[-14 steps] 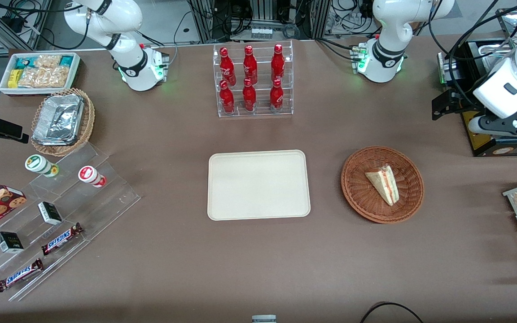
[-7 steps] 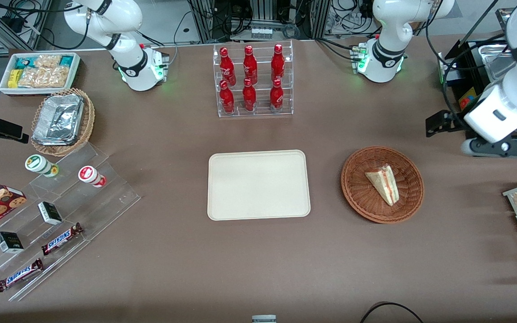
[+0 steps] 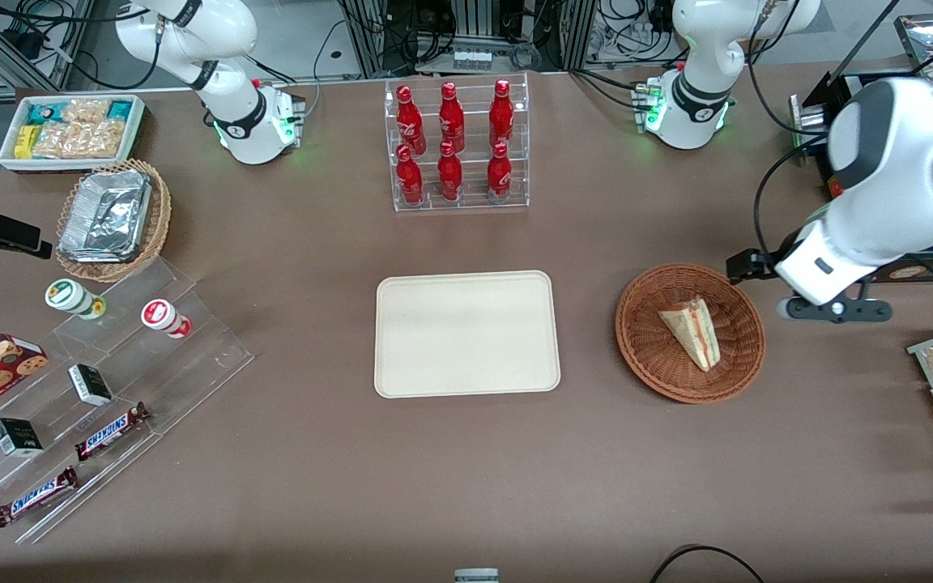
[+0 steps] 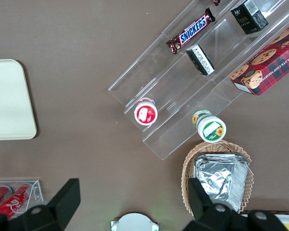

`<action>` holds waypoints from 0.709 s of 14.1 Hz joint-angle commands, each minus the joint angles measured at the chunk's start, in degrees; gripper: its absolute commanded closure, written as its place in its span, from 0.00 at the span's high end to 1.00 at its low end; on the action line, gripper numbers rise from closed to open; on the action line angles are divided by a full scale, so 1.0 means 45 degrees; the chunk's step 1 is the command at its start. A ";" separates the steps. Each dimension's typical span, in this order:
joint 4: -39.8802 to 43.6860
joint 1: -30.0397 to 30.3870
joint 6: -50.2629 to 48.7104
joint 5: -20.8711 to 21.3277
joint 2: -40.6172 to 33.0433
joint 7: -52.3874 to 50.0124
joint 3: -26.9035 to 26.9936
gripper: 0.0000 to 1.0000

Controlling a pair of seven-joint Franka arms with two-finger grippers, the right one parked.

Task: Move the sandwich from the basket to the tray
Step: 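Move the left gripper down over the sandwich in the wicker basket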

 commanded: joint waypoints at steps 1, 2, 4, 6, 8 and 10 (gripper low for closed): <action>-0.3018 0.0131 0.2695 0.0055 -0.1192 -0.0234 -0.0043 1.00; -0.3684 0.0131 0.3615 -0.0003 -0.1232 -0.0253 -0.0043 1.00; -0.4333 0.0209 0.4791 -0.0004 -0.1097 -0.0854 -0.0043 1.00; -0.4491 0.0190 0.5359 -0.0004 -0.0785 -0.2762 -0.0043 1.00; -0.4686 0.0151 0.6042 -0.0004 -0.0531 -0.4698 -0.0063 1.00; -0.5056 0.0054 0.7133 -0.0004 -0.0296 -0.7639 -0.0082 1.00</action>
